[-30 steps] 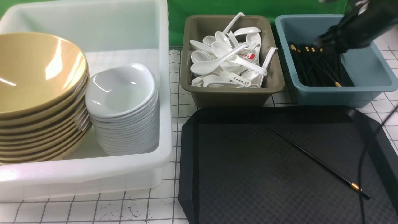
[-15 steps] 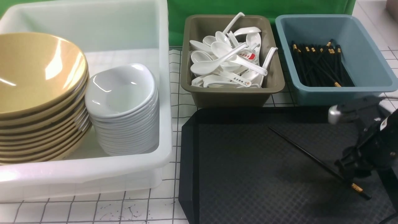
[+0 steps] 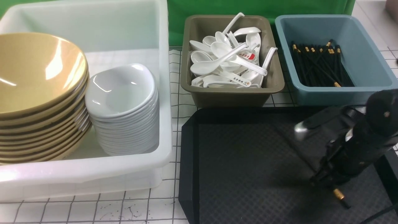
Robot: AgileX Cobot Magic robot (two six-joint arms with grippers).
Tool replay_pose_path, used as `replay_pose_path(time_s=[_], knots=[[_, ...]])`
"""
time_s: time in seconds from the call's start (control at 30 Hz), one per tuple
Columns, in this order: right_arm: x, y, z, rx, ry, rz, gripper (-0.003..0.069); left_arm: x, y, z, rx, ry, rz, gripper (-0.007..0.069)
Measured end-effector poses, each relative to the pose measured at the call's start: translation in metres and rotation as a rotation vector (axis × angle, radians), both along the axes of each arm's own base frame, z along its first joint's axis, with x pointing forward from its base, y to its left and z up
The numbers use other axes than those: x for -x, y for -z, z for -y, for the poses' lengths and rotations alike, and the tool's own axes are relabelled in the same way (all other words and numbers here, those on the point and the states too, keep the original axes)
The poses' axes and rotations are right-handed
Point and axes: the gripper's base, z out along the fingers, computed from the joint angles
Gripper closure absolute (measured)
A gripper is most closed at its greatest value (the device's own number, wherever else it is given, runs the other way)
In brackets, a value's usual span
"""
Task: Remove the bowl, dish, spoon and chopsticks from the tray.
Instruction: Use the right arm to grab a chopstick, then use the right arm to put a chopstick into the small storage box on the right
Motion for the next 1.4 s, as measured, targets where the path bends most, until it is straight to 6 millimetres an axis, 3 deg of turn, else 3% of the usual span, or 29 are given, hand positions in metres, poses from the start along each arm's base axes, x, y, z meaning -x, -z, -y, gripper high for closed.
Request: replay_pose_path(time_s=[0.03, 0.07, 0.1, 0.2, 0.27, 0.3, 0.33, 0.37, 0.47, 0.53, 0.57, 0.67, 0.83, 0.93, 1.03, 1.07, 1.13, 1.23, 1.3, 1.33, 1.4], knots=[[0.009, -0.008, -0.014, -0.01, -0.048, -0.004, 0.0576, 0.0, 0.0, 0.0, 0.0, 0.0, 0.0, 0.0638], [0.01, -0.01, -0.016, -0.013, -0.053, -0.001, 0.0576, 0.0, 0.0, 0.0, 0.0, 0.0, 0.0, 0.0638], [0.013, -0.035, -0.029, -0.042, -0.108, 0.074, 0.0576, 0.0, 0.0, 0.0, -0.001, 0.0, 0.0, 0.0638], [0.01, -0.093, -0.032, -0.101, -0.131, 0.287, 0.0576, 0.0, 0.0, 0.0, -0.001, 0.0, 0.0, 0.0638], [0.003, -0.125, -0.028, -0.115, -0.124, 0.426, 0.0576, 0.0, 0.0, 0.0, -0.001, 0.0, 0.0, 0.0638], [0.002, -0.13, -0.026, -0.119, -0.121, 0.451, 0.0576, 0.0, 0.0, 0.0, -0.001, 0.0, 0.0, 0.0638], [-0.009, -0.158, -0.016, -0.128, -0.088, 0.596, 0.0576, 0.0, 0.0, 0.0, -0.001, 0.0, 0.0, 0.0638], [-0.017, -0.17, -0.009, -0.132, -0.061, 0.681, 0.0576, 0.0, 0.0, 0.0, -0.001, 0.0, 0.0, 0.0638], [-0.041, -0.187, 0.011, -0.136, 0.021, 0.858, 0.0576, 0.0, 0.0, 0.0, -0.001, 0.0, 0.0, 0.0638], [-0.06, -0.185, 0.023, -0.144, 0.09, 0.91, 0.0576, 0.0, 0.0, 0.0, -0.002, -0.001, 0.001, 0.0638], [-0.08, -0.177, 0.035, -0.158, 0.168, 0.936, 0.0576, 0.0, 0.0, 0.0, -0.002, -0.001, 0.001, 0.0638], [-0.128, -0.13, 0.058, -0.191, 0.368, 0.827, 0.0576, 0.0, 0.0, 0.0, -0.002, -0.001, 0.001, 0.0638], [-0.155, -0.075, 0.062, -0.166, 0.443, 0.636, 0.0559, 0.0, 0.0, 0.0, -0.002, -0.001, 0.0, 0.0638], [-0.161, -0.064, 0.062, -0.175, 0.487, 0.584, 0.0516, 0.0, 0.0, 0.0, -0.002, -0.001, 0.0, 0.0638], [-0.161, -0.068, 0.062, -0.184, 0.514, 0.568, 0.0444, 0.0, 0.0, 0.0, -0.002, -0.001, 0.0, 0.0638], [-0.158, -0.078, 0.062, -0.177, 0.516, 0.548, 0.0396, 0.0, 0.0, 0.0, -0.001, -0.001, 0.0, 0.0638], [-0.152, -0.094, 0.063, -0.159, 0.488, 0.54, 0.038, 0.0, 0.0, 0.0, -0.001, -0.001, 0.0, 0.0638], [-0.124, -0.144, 0.063, -0.116, 0.371, 0.551, 0.0402, 0.0, 0.0, 0.0, -0.001, -0.001, 0.0, 0.0638], [-0.093, -0.191, 0.062, -0.138, 0.326, 0.629, 0.0448, 0.0, 0.0, 0.0, 0.003, -0.001, -0.001, 0.0638], [-0.065, -0.225, 0.062, -0.169, 0.303, 0.711, 0.0492, 0.0, 0.0, 0.0, 0.003, -0.001, -0.001, 0.0638], [-0.038, -0.252, 0.06, -0.214, 0.283, 0.786, 0.0533, 0.0, 0.0, 0.0, 0.003, -0.001, -0.001, 0.0638]])
